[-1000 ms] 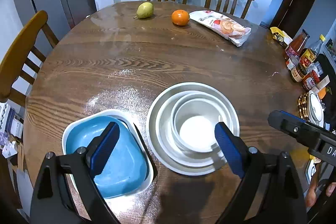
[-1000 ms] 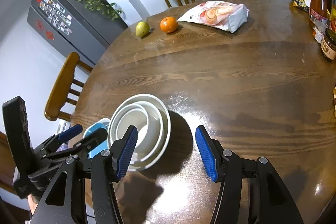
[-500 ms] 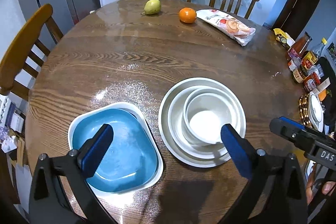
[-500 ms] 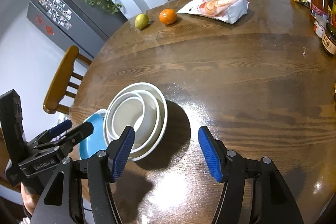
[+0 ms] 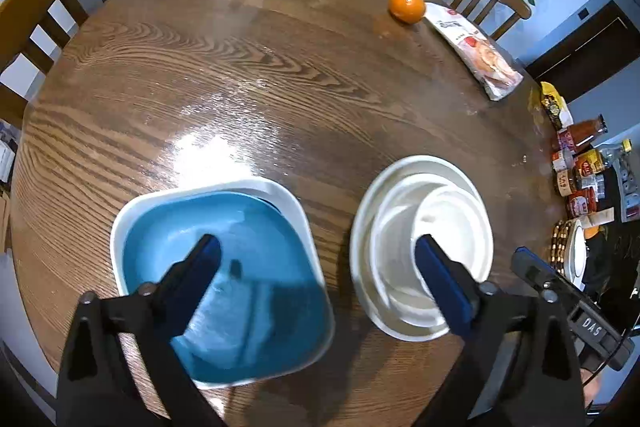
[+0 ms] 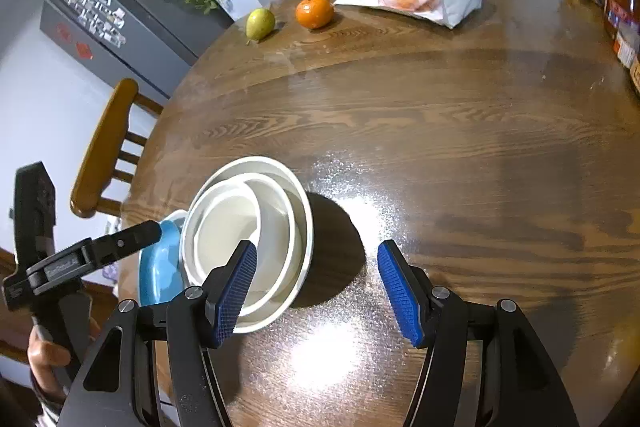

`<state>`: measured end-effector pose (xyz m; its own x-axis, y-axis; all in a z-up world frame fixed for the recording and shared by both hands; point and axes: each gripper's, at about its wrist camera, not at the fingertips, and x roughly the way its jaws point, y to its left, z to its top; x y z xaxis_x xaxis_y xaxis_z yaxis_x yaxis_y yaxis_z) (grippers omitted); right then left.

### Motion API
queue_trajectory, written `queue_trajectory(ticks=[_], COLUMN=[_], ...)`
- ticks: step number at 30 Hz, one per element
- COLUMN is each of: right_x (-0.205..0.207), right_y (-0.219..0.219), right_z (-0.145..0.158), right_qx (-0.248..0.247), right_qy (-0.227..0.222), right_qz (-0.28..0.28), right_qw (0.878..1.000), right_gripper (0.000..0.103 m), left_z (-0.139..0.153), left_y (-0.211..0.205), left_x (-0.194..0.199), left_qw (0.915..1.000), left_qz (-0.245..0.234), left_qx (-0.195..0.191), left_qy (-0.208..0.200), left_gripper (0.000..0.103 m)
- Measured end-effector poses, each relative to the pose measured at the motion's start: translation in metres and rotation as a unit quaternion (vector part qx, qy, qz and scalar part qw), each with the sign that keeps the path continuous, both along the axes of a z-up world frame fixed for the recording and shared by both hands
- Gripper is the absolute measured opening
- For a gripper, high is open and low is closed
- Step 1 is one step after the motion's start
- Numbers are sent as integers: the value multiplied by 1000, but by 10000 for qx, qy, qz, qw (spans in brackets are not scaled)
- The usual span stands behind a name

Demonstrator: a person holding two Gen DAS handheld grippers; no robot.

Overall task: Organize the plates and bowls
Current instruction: 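Move the right gripper to the rim of the nested white bowl stack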

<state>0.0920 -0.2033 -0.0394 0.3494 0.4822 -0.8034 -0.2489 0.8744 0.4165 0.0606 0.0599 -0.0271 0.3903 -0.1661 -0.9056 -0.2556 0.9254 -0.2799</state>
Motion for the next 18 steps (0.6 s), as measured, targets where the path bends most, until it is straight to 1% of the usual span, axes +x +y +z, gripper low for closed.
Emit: queue_trajectory(ticks=[1, 2, 3, 4, 6, 8, 10, 12, 14, 16, 18], right_x=[2, 3, 4, 6, 8, 11, 13, 15, 17, 17, 17], right_y=[-2, -3, -3, -1, 1, 3, 4, 5, 4, 4, 6], right_z=[-1, -3, -4, -5, -8, -9, -11, -12, -13, -15, -16], right_qx=[80, 109, 88, 53, 37, 28, -9, -2, 4, -22, -16], right_qy=[43, 76, 93, 98, 132, 149, 163, 190, 223, 256, 286], right_qz=[-16, -25, -29, -26, -1, 23, 52, 63, 84, 125, 195], right_qw=[10000, 9999, 9999, 9999, 9999, 9999, 9999, 9998, 9997, 9996, 9994], right_gripper=[64, 64, 64, 64, 62, 54, 50, 45, 38, 35, 33], left_z=[0, -1, -1, -2, -4, -6, -6, -6, -6, -8, -10], left_y=[2, 4, 4, 4, 3, 2, 0, -2, -3, -4, -6], left_x=[0, 1, 2, 2, 3, 4, 6, 8, 9, 11, 13], left_qw=[10000, 10000, 10000, 9999, 9997, 9996, 9995, 9995, 9993, 9988, 9983], left_qz=[-6, -10, -28, -52, -113, -179, -237, -271, -328, -409, -469], left_qx=[-2, -9, -14, -26, -119, -123, -75, 20, 71, 105, 139], left_qy=[29, 62, 81, 111, 165, 184, 190, 177, 182, 240, 303], left_gripper=[86, 81, 77, 75, 69, 65, 64, 60, 56, 56, 52])
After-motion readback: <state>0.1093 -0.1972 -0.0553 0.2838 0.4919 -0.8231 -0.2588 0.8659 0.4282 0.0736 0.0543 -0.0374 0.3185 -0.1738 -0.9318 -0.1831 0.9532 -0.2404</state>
